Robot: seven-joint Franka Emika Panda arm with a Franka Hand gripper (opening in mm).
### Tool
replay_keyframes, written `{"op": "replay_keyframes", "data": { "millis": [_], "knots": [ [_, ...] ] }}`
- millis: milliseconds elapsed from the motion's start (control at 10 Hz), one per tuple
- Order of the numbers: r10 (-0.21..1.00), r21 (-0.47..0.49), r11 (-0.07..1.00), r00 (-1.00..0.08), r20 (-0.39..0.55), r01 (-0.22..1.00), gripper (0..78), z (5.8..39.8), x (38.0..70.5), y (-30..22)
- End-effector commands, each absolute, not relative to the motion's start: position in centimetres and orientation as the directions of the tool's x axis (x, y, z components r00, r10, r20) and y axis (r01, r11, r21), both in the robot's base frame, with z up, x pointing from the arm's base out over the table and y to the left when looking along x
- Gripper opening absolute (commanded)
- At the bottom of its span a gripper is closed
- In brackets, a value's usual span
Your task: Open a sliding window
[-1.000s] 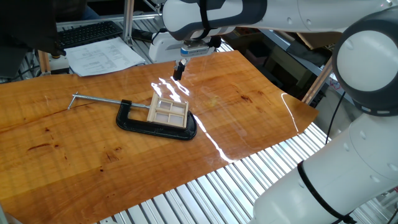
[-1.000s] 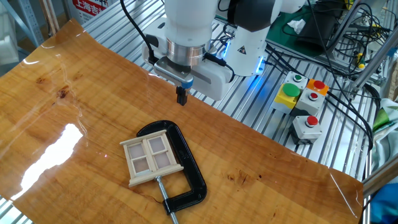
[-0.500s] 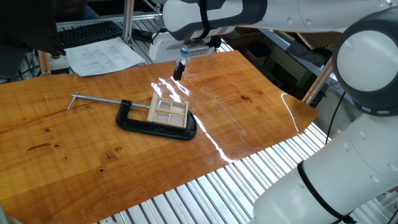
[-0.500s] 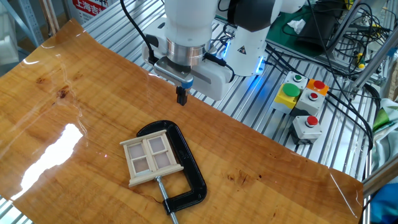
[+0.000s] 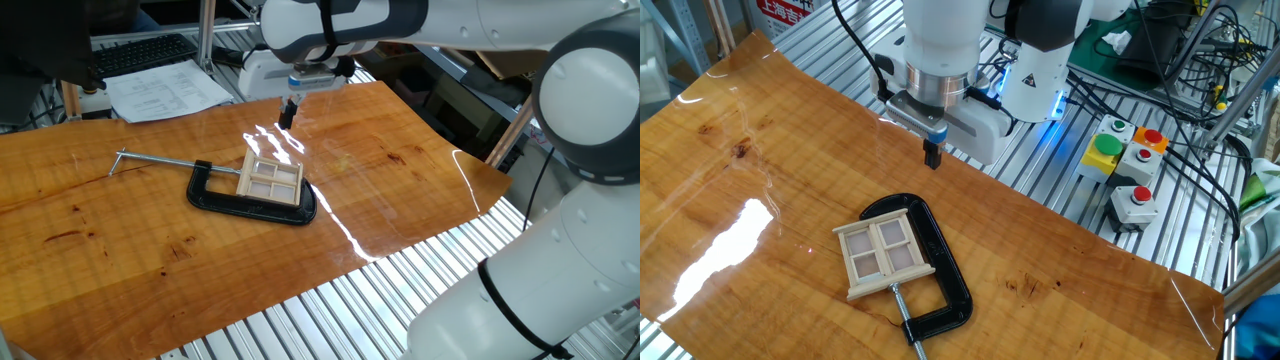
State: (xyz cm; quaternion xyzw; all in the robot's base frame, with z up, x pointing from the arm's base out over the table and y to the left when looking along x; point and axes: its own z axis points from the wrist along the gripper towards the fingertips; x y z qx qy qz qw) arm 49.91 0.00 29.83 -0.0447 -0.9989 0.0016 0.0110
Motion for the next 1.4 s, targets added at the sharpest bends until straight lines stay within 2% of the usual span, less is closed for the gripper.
{"op": "replay_keyframes", "data": {
  "millis": [100,1400],
  "knots": [
    [0.326,-0.029,0.945,-0.944,0.06,0.325,0.0,29.9,49.9,0.0],
    [0.327,-0.028,0.945,-0.944,0.052,0.326,0.0,28.1,53.4,-2.3]
  ]
}}
